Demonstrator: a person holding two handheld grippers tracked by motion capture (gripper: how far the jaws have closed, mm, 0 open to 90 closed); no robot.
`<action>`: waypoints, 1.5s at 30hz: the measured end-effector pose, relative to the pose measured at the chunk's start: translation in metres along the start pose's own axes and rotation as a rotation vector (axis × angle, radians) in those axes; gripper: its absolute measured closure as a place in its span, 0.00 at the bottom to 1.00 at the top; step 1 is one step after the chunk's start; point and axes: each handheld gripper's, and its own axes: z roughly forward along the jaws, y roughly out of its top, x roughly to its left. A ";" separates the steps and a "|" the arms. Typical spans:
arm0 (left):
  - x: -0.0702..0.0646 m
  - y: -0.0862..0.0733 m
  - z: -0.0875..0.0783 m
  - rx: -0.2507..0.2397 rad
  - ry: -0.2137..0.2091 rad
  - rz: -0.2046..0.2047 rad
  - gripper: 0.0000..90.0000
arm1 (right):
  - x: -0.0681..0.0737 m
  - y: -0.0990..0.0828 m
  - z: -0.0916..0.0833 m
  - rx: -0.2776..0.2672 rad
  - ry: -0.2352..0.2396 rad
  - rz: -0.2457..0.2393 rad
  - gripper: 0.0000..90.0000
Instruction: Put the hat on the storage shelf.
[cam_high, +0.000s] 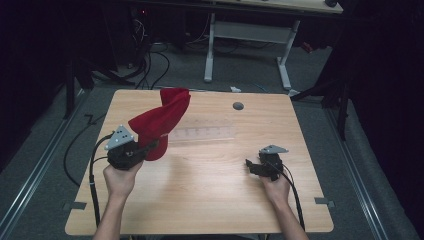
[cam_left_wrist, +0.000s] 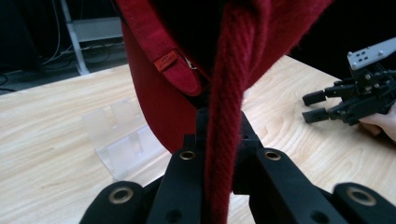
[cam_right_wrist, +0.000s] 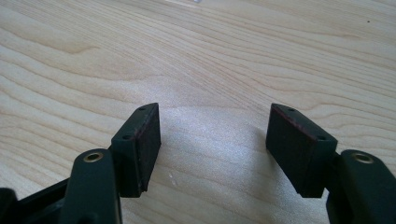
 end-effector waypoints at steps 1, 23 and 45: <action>0.001 0.002 0.001 -0.005 0.002 -0.001 0.95 | 0.000 0.000 0.000 0.000 0.000 0.000 0.39; 0.024 0.030 0.039 -0.055 0.054 -0.056 0.95 | 0.001 0.000 0.000 0.001 -0.006 0.004 0.39; 0.041 0.032 0.079 -0.055 0.095 -0.080 0.95 | 0.002 0.000 0.000 0.000 -0.006 0.002 0.38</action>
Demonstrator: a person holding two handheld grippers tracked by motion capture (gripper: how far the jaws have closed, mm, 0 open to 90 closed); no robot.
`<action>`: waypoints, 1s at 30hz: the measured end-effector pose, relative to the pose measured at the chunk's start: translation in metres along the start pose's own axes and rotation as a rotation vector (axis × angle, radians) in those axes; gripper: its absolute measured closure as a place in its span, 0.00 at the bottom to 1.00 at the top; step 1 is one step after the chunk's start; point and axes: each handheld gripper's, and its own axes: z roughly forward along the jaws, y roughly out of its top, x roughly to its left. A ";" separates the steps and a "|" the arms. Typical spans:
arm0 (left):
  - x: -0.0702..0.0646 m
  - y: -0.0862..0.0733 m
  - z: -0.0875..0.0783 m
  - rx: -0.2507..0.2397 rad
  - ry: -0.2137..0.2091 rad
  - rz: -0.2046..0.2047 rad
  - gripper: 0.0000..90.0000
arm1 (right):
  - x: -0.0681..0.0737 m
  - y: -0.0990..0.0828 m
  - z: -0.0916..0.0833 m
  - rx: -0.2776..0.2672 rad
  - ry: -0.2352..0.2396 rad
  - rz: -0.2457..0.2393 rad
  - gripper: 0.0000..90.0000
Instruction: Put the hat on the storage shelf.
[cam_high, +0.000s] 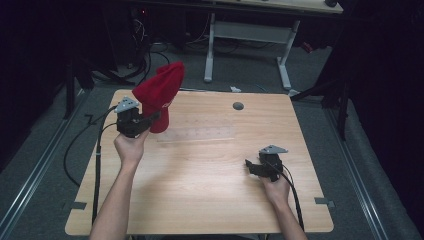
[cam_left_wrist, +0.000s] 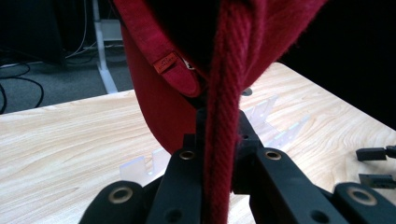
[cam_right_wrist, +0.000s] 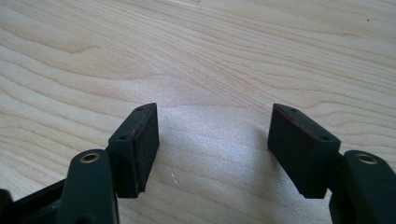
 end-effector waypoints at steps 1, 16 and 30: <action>0.001 0.000 0.001 0.000 0.002 -0.002 0.95 | 0.000 0.000 0.000 0.000 0.000 0.000 0.38; 0.014 -0.013 0.015 -0.006 0.048 0.048 0.95 | 0.000 0.000 0.000 0.001 0.000 0.001 0.38; 0.027 -0.023 0.021 -0.015 0.079 0.017 0.94 | 0.001 0.000 0.000 0.002 0.000 0.006 0.38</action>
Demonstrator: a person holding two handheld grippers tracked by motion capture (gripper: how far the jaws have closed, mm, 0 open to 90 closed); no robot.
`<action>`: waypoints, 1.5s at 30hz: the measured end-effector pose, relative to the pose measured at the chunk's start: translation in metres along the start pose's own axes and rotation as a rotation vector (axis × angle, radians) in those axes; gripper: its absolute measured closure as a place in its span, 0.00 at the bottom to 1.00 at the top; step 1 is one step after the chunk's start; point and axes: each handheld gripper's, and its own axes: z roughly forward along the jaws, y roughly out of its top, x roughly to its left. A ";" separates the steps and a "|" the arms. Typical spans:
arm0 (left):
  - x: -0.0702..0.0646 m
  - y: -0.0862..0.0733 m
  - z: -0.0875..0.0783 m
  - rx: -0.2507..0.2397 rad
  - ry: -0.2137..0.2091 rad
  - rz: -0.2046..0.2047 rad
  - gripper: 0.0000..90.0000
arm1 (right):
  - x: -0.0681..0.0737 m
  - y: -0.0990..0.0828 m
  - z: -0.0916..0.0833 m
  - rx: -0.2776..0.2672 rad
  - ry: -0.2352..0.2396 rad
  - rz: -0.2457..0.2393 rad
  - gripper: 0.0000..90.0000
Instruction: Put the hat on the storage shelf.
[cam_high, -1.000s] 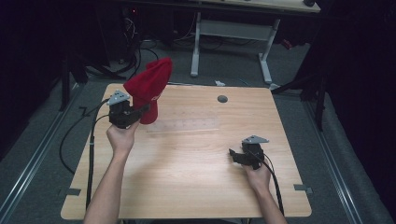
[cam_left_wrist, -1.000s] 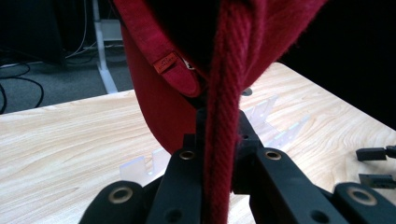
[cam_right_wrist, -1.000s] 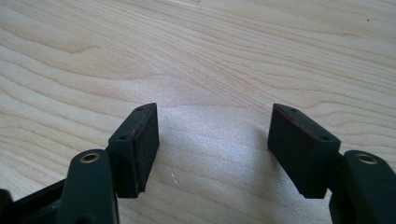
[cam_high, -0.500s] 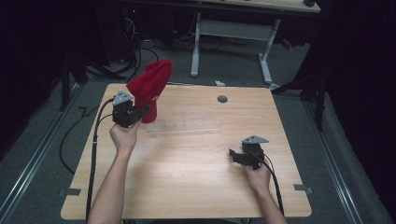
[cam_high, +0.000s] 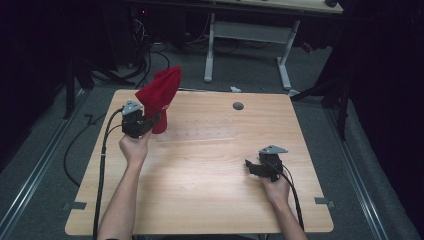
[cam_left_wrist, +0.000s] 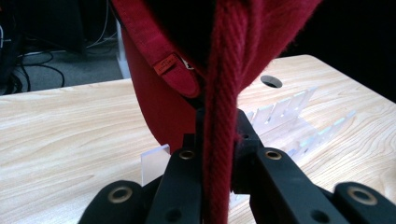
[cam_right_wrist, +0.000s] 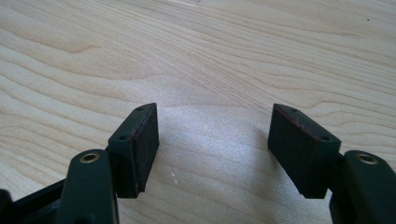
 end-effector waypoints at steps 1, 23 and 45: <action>0.000 0.000 0.000 0.000 0.000 0.000 0.94 | 0.000 0.000 0.000 0.000 0.000 0.000 0.38; -0.001 -0.004 0.002 0.009 0.024 -0.046 0.94 | 0.000 0.000 0.000 0.000 0.001 0.000 0.38; 0.015 -0.033 0.000 0.076 0.065 -0.026 0.93 | 0.000 0.000 0.000 -0.001 0.000 -0.002 0.38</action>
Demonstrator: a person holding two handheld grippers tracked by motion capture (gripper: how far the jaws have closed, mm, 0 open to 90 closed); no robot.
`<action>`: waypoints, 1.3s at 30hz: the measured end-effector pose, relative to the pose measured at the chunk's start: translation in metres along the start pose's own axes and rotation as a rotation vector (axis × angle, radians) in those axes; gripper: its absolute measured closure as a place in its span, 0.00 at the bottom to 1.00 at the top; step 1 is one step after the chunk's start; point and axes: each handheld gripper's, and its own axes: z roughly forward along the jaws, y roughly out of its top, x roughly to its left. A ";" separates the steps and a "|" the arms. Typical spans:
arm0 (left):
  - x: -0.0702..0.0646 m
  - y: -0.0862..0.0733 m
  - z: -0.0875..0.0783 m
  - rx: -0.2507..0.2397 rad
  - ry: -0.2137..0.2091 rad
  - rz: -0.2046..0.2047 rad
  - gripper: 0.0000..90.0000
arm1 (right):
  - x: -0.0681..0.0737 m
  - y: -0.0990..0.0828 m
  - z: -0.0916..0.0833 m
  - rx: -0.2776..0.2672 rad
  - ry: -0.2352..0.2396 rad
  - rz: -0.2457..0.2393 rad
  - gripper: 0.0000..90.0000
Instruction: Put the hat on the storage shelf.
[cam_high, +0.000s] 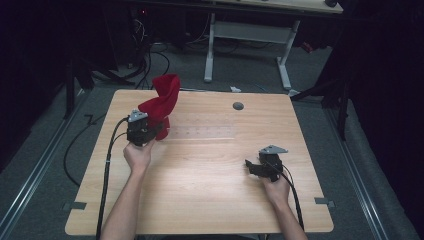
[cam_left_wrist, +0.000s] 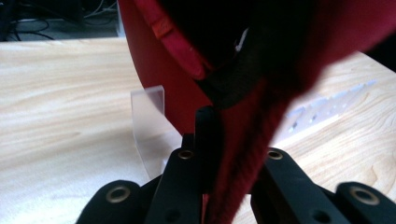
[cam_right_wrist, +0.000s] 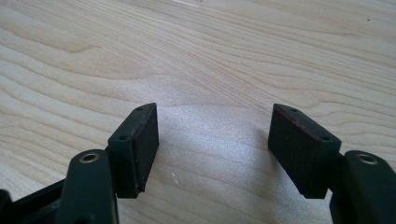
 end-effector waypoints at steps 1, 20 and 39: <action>0.000 -0.001 0.000 0.000 0.001 -0.002 0.92 | 0.000 0.000 0.000 0.000 0.000 -0.001 0.38; -0.002 0.006 -0.017 -0.023 0.029 0.027 0.55 | 0.000 0.000 0.000 0.000 0.000 0.000 0.38; -0.005 0.019 -0.040 -0.074 0.039 0.034 0.46 | 0.000 0.000 0.000 0.000 0.000 0.000 0.38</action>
